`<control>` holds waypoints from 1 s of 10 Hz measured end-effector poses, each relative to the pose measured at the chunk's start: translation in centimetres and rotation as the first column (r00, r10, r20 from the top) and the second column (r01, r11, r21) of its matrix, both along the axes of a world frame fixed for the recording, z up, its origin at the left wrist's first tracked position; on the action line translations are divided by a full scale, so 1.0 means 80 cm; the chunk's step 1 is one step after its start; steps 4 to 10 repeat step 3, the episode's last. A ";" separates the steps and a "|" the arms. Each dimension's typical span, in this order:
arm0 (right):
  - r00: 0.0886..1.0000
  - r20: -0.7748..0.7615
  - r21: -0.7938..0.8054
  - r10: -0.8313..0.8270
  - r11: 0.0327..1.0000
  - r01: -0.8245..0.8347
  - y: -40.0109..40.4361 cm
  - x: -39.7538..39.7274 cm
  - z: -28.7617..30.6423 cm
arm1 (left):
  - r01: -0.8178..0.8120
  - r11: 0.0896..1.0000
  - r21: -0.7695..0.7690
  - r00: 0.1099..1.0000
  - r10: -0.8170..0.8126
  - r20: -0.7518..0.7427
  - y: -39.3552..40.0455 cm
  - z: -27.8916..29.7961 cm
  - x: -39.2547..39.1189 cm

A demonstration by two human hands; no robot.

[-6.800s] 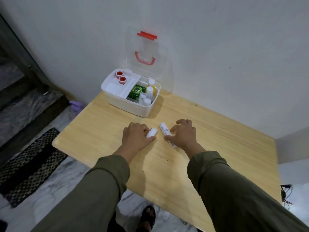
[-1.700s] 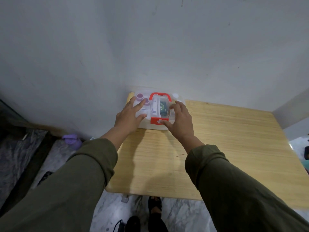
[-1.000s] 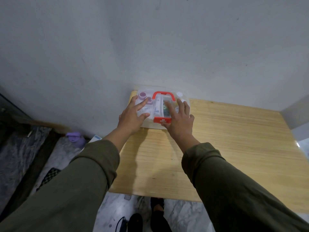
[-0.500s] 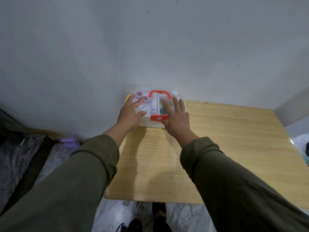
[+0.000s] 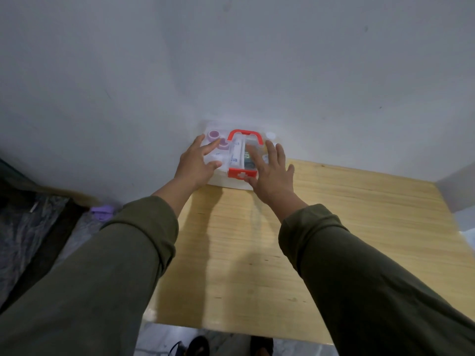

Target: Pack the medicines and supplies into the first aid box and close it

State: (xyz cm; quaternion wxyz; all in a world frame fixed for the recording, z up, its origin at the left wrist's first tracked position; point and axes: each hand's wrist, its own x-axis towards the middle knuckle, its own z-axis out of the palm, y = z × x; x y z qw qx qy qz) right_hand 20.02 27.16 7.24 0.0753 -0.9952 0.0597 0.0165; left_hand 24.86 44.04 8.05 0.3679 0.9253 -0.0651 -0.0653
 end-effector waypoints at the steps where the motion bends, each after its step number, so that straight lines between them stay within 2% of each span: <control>1: 0.999 -0.013 0.003 0.031 1.000 -0.031 -0.003 -0.001 -0.001 | 0.010 1.000 0.010 1.000 -0.010 -0.015 0.002 -0.002 0.002; 2: 0.997 0.011 -0.007 0.079 0.997 -0.079 -0.012 0.001 0.002 | -0.024 0.997 0.079 0.999 0.022 0.026 -0.002 0.000 0.000; 3: 0.985 0.169 0.048 0.037 0.998 -0.046 -0.022 -0.018 -0.002 | -0.148 0.989 -0.018 0.978 0.149 0.147 -0.012 0.005 -0.015; 10: 0.985 0.169 0.048 0.037 0.998 -0.046 -0.022 -0.018 -0.002 | -0.148 0.989 -0.018 0.978 0.149 0.147 -0.012 0.005 -0.015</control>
